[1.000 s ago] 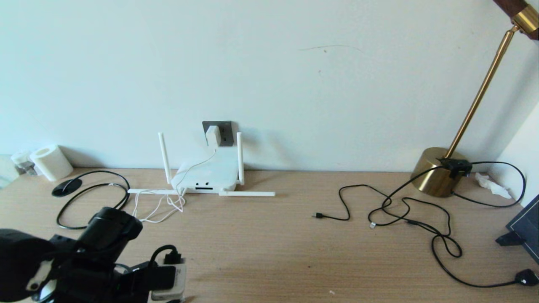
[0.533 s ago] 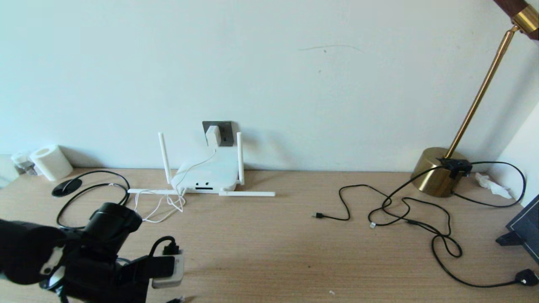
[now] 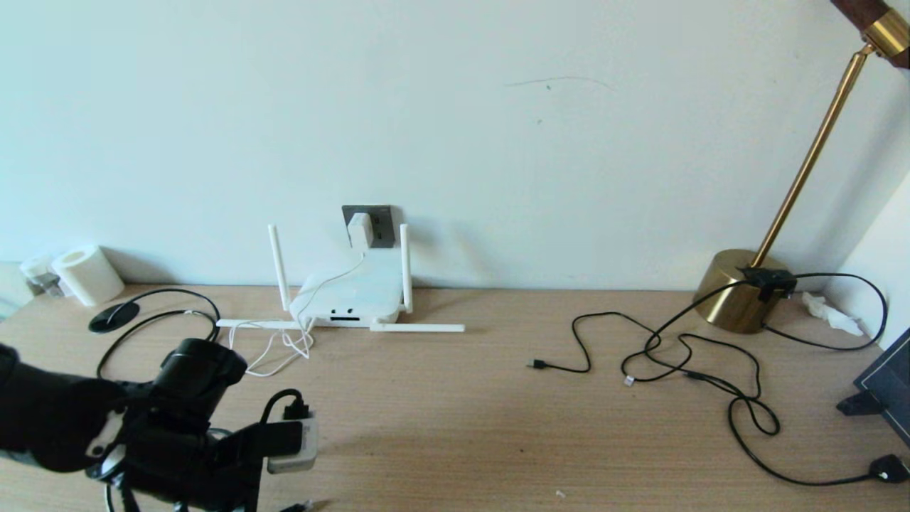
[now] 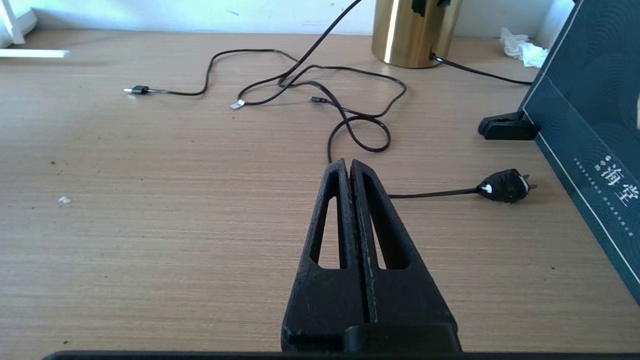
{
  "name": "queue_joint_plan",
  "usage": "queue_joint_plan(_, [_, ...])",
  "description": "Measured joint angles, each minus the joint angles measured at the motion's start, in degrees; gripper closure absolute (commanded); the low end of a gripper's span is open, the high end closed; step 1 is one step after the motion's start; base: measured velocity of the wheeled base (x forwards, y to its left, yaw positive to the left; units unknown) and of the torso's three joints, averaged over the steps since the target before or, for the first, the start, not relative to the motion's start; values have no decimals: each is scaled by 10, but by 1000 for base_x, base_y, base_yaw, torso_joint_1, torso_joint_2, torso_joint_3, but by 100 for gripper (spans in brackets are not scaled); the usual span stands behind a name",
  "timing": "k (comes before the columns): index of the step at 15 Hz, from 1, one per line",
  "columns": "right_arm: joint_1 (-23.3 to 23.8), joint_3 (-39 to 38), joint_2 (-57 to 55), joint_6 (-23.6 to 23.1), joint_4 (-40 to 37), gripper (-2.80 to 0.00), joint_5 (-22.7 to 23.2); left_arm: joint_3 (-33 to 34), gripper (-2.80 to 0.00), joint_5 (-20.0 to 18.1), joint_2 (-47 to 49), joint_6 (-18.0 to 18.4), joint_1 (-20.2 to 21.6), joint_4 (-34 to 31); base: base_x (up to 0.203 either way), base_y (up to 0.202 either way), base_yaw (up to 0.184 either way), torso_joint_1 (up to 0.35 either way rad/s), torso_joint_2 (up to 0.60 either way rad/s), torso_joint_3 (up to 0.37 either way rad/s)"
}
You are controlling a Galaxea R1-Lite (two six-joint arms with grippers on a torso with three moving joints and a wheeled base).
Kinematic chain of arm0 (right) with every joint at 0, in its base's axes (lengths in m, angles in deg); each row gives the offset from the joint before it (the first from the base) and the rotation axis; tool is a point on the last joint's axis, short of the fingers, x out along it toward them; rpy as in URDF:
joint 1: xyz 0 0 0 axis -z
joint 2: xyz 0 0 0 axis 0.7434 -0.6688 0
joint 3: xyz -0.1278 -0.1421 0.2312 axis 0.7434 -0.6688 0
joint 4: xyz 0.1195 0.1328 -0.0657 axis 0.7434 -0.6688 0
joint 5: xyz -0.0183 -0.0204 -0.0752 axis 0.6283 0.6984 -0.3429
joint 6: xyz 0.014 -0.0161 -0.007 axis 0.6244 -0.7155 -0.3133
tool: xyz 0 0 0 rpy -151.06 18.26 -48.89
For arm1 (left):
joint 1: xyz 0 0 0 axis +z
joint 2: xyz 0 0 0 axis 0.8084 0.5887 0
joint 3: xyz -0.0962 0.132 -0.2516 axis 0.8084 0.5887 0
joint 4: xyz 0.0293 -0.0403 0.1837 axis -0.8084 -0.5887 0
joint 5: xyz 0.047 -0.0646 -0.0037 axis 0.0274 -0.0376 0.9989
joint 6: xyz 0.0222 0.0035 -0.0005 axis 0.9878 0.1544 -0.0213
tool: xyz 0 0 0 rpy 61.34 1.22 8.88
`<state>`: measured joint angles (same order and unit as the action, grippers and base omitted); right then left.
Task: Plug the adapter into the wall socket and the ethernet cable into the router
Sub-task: Pick up cable
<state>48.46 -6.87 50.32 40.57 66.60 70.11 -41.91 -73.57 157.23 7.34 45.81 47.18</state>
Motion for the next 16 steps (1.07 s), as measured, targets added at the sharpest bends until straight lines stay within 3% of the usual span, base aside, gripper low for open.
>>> queue_joint_plan(1, [0, 0, 0, 0, 0, 0, 0, 0, -280, 0, 0, 0, 0, -1, 0, 0, 0, 0, 0, 0])
queue_joint_plan(2, [0, 0, 0, 0, 0, 0, 0, 0, 0, 0, 0, 0, 0, -4, 0, 0, 0, 0, 0, 0])
queue_joint_plan(16, [0, 0, 0, 0, 0, 0, 0, 23, 0, 1, -20, 15, 0, -7, 0, 0, 0, 0, 0, 0])
